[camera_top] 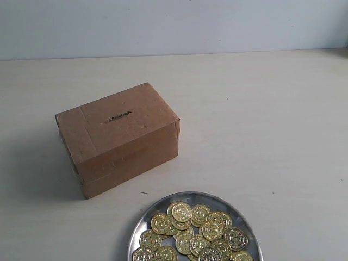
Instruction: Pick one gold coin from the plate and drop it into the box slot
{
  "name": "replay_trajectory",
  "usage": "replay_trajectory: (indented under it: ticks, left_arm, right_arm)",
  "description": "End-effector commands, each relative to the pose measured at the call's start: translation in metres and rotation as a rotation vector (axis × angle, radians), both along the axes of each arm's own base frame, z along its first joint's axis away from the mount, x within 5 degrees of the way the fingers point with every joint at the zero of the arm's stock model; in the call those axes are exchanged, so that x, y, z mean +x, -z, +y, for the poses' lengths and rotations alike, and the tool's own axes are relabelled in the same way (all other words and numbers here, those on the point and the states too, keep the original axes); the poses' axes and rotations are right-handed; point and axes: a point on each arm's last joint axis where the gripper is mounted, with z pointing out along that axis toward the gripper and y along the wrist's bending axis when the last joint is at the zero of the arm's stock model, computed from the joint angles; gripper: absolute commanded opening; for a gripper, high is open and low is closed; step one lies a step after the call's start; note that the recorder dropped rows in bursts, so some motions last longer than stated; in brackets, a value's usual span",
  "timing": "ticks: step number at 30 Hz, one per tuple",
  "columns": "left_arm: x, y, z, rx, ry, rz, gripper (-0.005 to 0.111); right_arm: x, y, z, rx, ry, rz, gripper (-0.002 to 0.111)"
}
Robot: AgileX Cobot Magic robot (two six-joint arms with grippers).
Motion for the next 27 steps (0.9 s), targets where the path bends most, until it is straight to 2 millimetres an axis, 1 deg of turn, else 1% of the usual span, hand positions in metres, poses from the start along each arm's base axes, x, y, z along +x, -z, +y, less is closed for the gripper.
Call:
replay_trajectory:
  ticks: [1, 5, 6, 9, 12, 24, 27]
  left_arm:
    - [0.000, 0.003, 0.000, -0.006, 0.007, 0.018, 0.000]
    - [0.000, 0.006, 0.000, -0.004, 0.006, 0.052, 0.000]
    - [0.000, 0.008, 0.000, -0.002, 0.006, 0.078, 0.000]
    - [0.000, 0.022, 0.000, 0.008, 0.003, 0.232, 0.000]
    - [-0.001, 0.027, 0.000, 0.011, 0.002, 0.287, 0.000]
    - [-0.001, 0.027, 0.000, 0.011, 0.002, 0.285, 0.000]
    - [-0.001, 0.028, 0.000, 0.012, 0.001, 0.293, 0.000]
  right_arm:
    - [0.001, 0.005, -0.001, -0.008, 0.011, 0.043, 0.000]
    - [0.003, 0.010, -0.001, -0.008, 0.018, 0.098, 0.000]
    - [0.003, 0.011, -0.001, -0.008, 0.020, 0.114, 0.000]
    - [0.005, 0.018, -0.002, -0.008, 0.031, 0.197, 0.000]
    - [0.006, 0.024, -0.003, -0.007, 0.039, 0.257, 0.000]
    - [0.006, 0.024, -0.003, -0.004, 0.039, 0.260, 0.000]
    - [0.006, 0.031, -0.004, -0.004, 0.048, 0.334, 0.000]
